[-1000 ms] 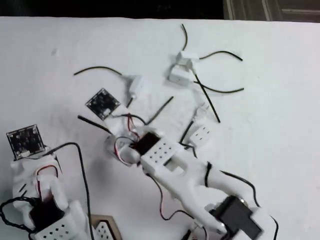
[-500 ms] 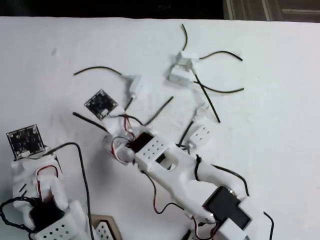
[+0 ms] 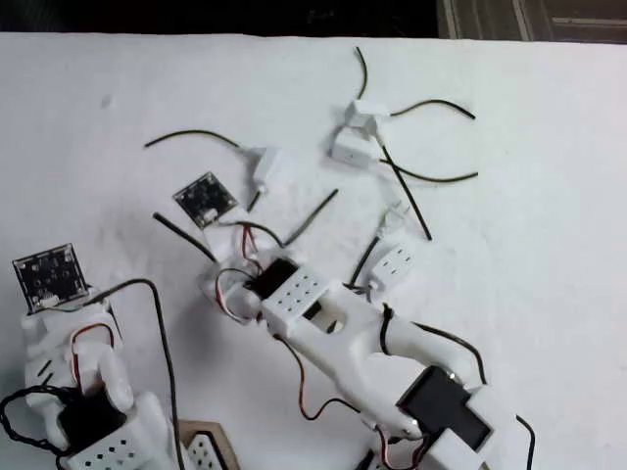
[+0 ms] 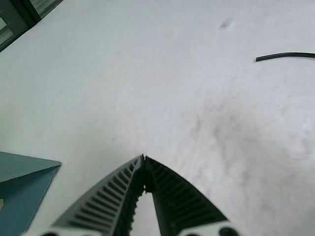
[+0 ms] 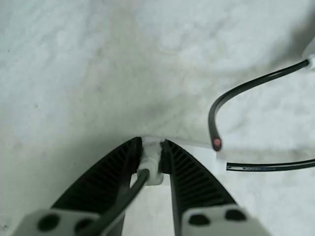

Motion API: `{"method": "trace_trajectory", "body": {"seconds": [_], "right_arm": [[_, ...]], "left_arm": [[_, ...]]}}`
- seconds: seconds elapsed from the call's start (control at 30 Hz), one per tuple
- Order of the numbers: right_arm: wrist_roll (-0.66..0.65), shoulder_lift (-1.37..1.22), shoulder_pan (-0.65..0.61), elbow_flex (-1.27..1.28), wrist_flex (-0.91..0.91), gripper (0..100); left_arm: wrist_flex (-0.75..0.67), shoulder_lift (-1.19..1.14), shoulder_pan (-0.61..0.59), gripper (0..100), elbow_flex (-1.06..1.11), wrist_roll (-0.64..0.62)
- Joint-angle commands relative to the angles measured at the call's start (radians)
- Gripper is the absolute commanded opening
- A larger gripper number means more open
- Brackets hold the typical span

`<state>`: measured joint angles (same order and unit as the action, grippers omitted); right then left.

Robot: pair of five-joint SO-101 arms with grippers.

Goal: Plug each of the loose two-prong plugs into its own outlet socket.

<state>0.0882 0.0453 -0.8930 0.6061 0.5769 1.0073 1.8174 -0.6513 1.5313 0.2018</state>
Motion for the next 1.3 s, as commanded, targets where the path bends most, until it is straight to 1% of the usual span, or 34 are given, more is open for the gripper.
{"method": "trace_trajectory", "body": {"seconds": [0.0, 0.27, 0.4, 0.53, 0.67, 0.8, 0.83, 0.97, 1.1, 1.27], "right_arm": [[0.011, 0.001, 0.004, -0.015, 0.019, 1.8], [0.006, -0.001, 0.054, -0.015, -0.004, 1.8], [0.005, -0.002, 0.03, -0.009, -0.002, 1.8], [0.005, -0.068, -0.007, -0.018, -0.002, 1.8], [0.003, -0.145, -0.013, -0.061, 0.018, 1.8], [0.003, -0.154, -0.013, -0.075, 0.065, 1.8], [-0.008, -0.154, -0.013, -0.075, 0.073, 1.8], [-0.117, -0.162, -0.013, -0.069, 0.096, 1.8], [-0.153, -0.163, -0.013, -0.069, 0.137, 1.7], [-0.244, -0.163, -0.013, -0.069, 0.203, 1.7]], "left_arm": [[-0.015, 0.008, -0.008, 2, -0.005, -0.009], [-0.015, 0.008, -0.008, 2, -0.005, -0.009], [-0.015, 0.008, -0.008, 2, -0.005, -0.009], [-0.015, 0.008, -0.008, 2, -0.005, -0.009], [-0.015, 0.008, -0.008, 2, -0.005, -0.009], [-0.015, 0.008, -0.008, 2, -0.005, -0.009], [-0.015, 0.008, -0.008, 2, -0.005, -0.009], [-0.015, 0.008, -0.008, 2, -0.005, -0.009], [-0.015, 0.008, -0.008, 2, -0.005, -0.009], [-0.015, 0.008, -0.008, 2, -0.005, -0.009]]}}
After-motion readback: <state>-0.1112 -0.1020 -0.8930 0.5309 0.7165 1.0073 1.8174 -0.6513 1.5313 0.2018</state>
